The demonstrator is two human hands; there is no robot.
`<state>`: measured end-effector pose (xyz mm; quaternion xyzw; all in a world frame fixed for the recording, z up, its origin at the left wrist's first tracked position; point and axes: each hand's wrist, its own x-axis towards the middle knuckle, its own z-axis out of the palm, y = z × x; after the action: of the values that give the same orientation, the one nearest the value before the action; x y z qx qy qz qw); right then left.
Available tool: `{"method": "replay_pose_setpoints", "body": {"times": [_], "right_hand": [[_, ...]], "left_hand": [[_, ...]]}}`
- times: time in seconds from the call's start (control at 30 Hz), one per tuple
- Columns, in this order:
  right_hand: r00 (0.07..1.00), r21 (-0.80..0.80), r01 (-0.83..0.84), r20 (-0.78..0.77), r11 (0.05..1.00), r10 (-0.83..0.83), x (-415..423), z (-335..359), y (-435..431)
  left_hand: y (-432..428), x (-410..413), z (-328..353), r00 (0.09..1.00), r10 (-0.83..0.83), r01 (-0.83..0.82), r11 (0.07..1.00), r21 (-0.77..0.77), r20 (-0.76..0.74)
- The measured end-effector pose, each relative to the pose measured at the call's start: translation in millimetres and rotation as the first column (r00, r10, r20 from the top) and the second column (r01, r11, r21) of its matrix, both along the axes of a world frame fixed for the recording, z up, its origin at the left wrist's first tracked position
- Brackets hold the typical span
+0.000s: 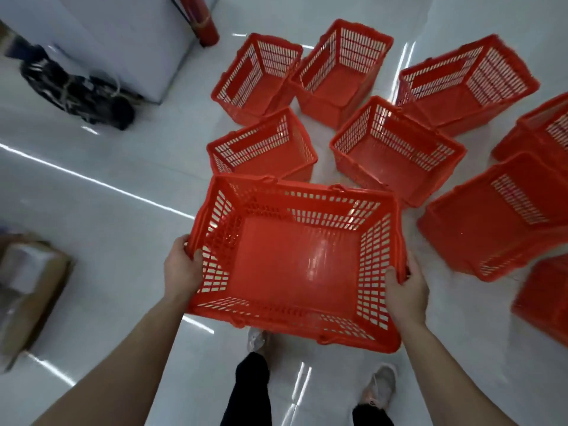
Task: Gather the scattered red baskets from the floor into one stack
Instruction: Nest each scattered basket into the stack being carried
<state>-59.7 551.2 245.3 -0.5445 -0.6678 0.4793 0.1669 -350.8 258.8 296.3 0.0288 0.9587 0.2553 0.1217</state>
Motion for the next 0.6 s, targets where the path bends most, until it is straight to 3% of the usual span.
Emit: {"method": "replay_pose_setpoints", "body": {"times": [0.13,0.3,0.6], "right_hand": [[0.996,-0.01,0.064,0.065,0.998,-0.063,-39.9,-24.5,-59.7],[0.97,-0.014,0.206,0.132,0.979,-0.202,-81.7,-48.0,-139.1],[0.891,-0.006,0.405,0.228,0.914,-0.393,-93.2,-86.1,-231.9]], "left_hand": [[-44.4,-53.8,-38.1,0.999,-0.017,0.015,0.999,0.033,0.048],[-72.5,-138.4,-83.1,0.984,-0.151,0.147,0.988,0.047,0.095],[-45.2,-210.3,-131.4,0.903,-0.42,0.415,0.907,0.073,0.085]]}}
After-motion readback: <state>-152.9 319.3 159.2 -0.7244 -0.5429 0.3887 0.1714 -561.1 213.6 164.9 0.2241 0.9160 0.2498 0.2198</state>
